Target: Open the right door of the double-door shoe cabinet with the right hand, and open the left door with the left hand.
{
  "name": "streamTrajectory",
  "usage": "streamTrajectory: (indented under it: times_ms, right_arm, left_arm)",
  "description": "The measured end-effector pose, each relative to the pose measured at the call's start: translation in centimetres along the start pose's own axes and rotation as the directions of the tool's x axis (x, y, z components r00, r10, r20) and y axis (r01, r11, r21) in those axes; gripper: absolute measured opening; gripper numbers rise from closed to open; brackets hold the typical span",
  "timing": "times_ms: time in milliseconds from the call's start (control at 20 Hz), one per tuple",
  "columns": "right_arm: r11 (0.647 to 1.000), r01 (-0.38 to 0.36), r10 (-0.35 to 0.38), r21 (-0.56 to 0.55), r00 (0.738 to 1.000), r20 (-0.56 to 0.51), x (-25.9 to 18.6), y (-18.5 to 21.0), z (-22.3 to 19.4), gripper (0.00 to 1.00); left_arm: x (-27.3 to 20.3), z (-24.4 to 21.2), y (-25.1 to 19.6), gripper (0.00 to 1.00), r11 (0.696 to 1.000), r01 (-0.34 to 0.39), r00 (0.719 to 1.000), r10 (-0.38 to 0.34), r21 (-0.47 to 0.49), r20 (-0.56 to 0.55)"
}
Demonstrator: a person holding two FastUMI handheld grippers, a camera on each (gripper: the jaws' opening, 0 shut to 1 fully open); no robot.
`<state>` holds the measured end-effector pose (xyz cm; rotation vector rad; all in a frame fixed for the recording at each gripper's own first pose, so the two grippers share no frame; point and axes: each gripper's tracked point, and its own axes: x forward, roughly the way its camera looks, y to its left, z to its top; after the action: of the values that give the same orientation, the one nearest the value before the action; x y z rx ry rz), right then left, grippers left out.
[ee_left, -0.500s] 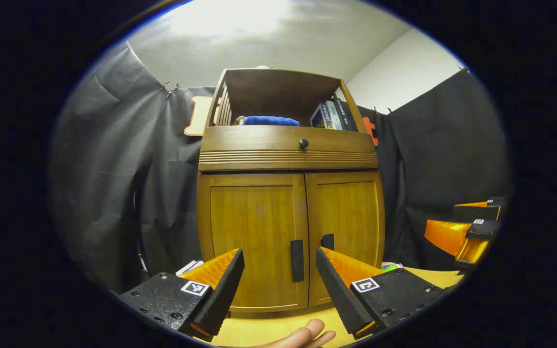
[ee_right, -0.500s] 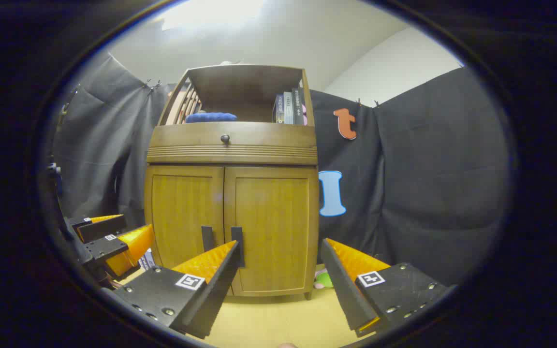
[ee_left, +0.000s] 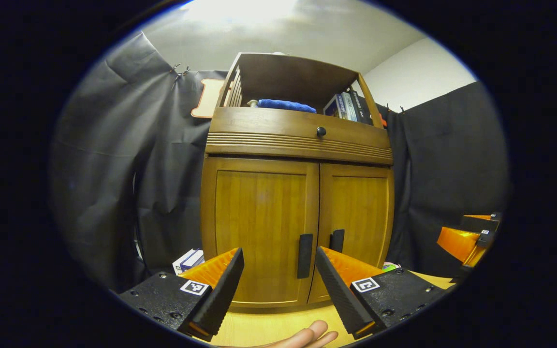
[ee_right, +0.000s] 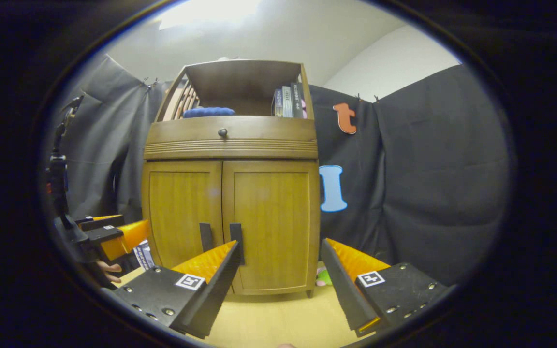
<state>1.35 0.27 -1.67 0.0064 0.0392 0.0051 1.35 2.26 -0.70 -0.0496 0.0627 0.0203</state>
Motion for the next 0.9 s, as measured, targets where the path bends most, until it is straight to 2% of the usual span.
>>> streamTrajectory:
  times_ms: [200,400,600,900]
  right_arm:
    - [1.0,-0.019,0.019,0.014,1.0,-0.003,0.6,0.5,-0.1,0.99]
    - [1.0,-0.02,0.02,0.007,1.0,-0.021,2.7,0.9,-0.7,0.99]
    - [0.998,-0.054,0.053,-0.011,0.997,-0.046,6.3,2.7,-2.0,0.99]
    - [0.993,-0.116,0.114,-0.035,0.991,-0.068,12.9,7.4,-4.3,0.99]
  left_arm:
    - [-0.2,0.6,-0.2,0.91,1.0,0.022,0.999,-0.021,-0.014,0.029]
    - [0.3,0.8,1.3,0.93,1.0,-0.027,0.998,0.027,-0.01,0.048]
    - [1.7,-0.6,3.0,0.94,0.997,-0.078,0.997,0.078,0.026,-0.01]
    - [2.8,-1.2,3.4,0.94,0.998,-0.051,0.998,0.053,0.041,-0.038]
